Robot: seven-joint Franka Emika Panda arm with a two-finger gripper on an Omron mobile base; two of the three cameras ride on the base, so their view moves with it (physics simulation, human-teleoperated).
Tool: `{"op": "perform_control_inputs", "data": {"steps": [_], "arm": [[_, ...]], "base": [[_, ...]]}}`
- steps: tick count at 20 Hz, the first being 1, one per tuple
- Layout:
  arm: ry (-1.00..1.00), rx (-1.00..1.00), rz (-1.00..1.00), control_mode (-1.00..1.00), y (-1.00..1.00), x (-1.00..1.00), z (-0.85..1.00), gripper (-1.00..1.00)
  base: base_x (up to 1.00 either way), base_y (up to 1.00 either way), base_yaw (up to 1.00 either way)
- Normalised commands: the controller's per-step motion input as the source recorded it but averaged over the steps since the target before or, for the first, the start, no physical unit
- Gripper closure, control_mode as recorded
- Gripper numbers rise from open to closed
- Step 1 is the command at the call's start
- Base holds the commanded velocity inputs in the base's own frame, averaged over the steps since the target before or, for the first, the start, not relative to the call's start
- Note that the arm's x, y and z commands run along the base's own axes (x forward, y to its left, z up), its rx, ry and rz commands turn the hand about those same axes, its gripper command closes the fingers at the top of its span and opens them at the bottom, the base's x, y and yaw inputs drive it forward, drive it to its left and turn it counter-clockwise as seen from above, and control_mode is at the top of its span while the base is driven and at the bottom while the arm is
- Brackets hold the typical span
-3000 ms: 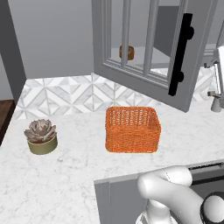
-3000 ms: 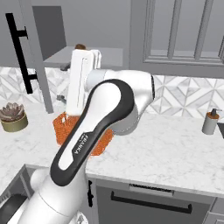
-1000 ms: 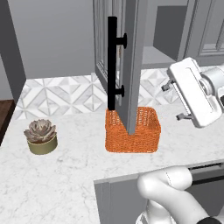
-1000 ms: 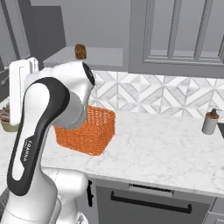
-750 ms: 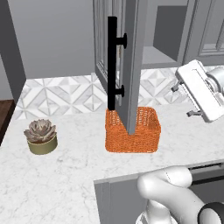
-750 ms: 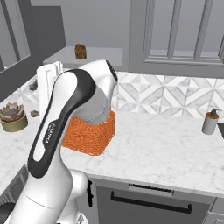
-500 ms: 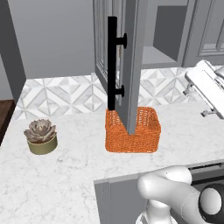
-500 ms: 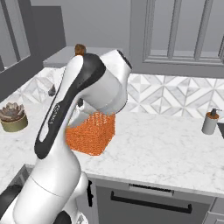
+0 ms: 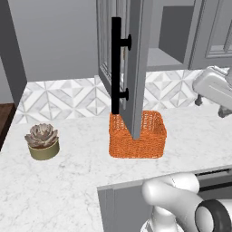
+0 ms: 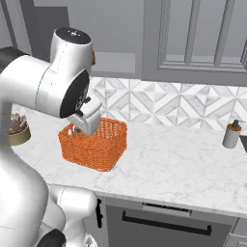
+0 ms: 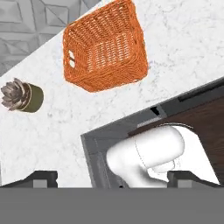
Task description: Open the cabinet, pick up the bread from the cabinet and place it in the basket. Then move the basket to the dining counter.
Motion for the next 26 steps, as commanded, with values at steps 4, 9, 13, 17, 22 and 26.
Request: {"op": "perform_control_inputs", "data": {"steps": [4,9,13,17,22,26], "arm": [[-0.84,-0.08,0.14,-1.00,0.03,0.41,0.14,-1.00],[-0.70,0.00,0.27,-1.00,0.28,0.54,0.40,-1.00],[-0.67,-0.26,0.16,-1.00,0.26,0.61,0.00,-1.00],[-0.25,-0.40,0.06,-1.00,0.22,0.61,0.20,-1.00],[0.00,-0.25,0.00,-1.00,0.02,0.36,0.49,-1.00],[0.03,0.01,0.00,-1.00,-0.01,0.16,0.00,-1.00]], "base": [[0.00,0.00,0.00],[0.00,0.00,0.00],[0.00,0.00,0.00],[0.00,0.00,0.00],[0.00,0.00,0.00],[0.00,0.00,0.00]]}}
